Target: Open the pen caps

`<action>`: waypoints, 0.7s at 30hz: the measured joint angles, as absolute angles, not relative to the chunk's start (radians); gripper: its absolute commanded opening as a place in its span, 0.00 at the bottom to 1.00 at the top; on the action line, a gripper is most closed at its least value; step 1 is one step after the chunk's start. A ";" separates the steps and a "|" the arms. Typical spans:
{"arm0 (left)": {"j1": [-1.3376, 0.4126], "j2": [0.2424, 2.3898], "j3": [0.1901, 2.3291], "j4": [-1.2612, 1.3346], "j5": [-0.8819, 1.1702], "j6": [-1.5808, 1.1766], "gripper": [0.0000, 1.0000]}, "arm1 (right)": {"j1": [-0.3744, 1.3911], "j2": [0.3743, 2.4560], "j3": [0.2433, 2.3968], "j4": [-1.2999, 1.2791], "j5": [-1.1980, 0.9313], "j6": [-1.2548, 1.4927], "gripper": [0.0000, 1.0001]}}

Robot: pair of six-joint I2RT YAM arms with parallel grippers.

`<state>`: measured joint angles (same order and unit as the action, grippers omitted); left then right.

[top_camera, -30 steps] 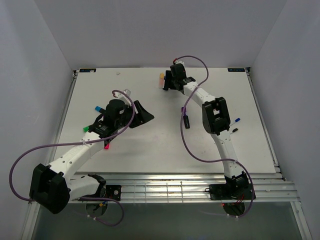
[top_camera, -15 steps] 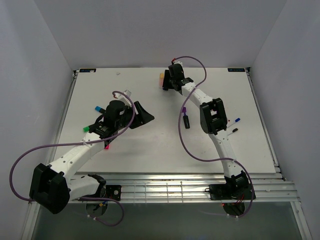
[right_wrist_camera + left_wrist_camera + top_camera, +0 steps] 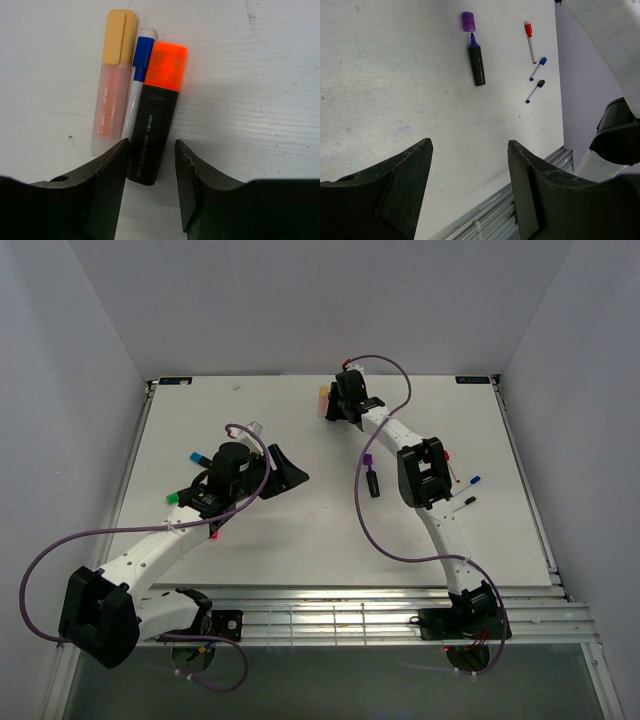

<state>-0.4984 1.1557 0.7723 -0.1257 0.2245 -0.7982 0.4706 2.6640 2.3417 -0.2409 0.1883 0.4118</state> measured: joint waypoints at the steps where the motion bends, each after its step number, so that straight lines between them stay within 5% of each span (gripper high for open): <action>1: -0.498 1.155 0.772 -0.125 0.225 -0.799 0.72 | 0.472 2.664 2.342 -0.242 0.192 0.412 0.47; 21: -0.498 1.153 0.745 -0.102 0.249 -0.809 0.72 | 0.455 2.575 2.197 -0.259 0.226 0.416 0.29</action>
<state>-0.4984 1.1530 0.7448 -0.1020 0.2489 -0.8093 0.4549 2.5752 2.1975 -0.2592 0.2264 0.4160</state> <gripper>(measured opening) 0.720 0.360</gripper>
